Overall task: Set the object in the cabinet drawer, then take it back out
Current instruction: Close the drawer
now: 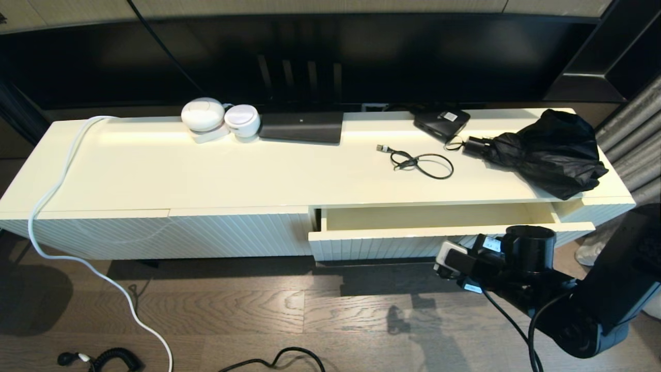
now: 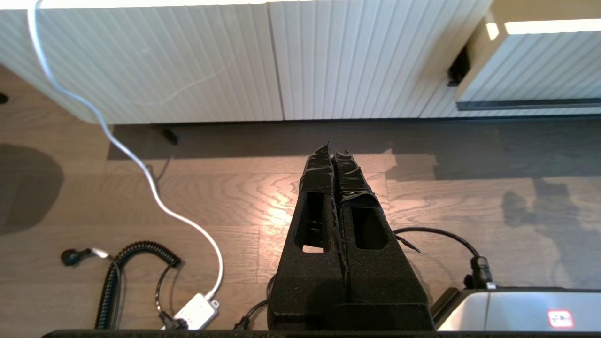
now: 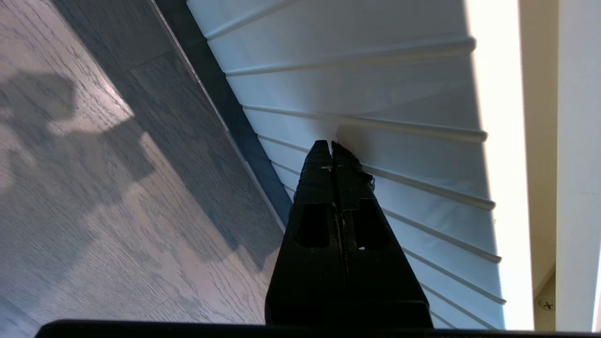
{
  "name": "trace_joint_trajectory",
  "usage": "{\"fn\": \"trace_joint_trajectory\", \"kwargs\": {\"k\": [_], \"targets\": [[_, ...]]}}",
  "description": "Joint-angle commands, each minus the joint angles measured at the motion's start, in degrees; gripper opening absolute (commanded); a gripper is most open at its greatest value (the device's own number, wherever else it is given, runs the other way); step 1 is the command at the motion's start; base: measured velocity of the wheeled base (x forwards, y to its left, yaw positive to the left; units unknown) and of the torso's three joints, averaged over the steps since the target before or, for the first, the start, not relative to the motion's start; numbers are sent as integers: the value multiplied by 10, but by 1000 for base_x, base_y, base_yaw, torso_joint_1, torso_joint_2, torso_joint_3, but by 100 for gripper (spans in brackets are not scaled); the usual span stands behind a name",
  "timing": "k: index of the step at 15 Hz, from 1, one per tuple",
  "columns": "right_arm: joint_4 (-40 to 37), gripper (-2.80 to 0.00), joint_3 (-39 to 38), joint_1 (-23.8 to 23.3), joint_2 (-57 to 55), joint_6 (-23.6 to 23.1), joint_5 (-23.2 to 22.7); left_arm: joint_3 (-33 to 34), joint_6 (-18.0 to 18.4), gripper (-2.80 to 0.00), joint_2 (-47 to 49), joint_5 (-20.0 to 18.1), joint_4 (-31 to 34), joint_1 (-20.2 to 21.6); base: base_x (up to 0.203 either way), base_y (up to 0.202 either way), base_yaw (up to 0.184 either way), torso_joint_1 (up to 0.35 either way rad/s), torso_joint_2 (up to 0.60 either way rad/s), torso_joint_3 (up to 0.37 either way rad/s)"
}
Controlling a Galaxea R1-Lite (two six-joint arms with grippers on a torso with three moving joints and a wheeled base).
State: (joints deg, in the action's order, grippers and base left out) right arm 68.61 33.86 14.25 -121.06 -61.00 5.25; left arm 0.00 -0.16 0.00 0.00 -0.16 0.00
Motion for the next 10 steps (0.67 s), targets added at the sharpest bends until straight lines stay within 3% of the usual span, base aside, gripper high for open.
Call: {"fn": "trace_joint_trajectory", "kwargs": {"k": [1, 10], "targets": [[-1, -280, 12, -5, -8, -3, 0, 1, 0, -280, 0, 0, 0, 0, 0, 0, 0, 0, 0, 0], [-3, -280, 83, -10, -29, -12, 2, 1, 0, -280, 0, 0, 0, 0, 0, 0, 0, 0, 0, 0]]}}
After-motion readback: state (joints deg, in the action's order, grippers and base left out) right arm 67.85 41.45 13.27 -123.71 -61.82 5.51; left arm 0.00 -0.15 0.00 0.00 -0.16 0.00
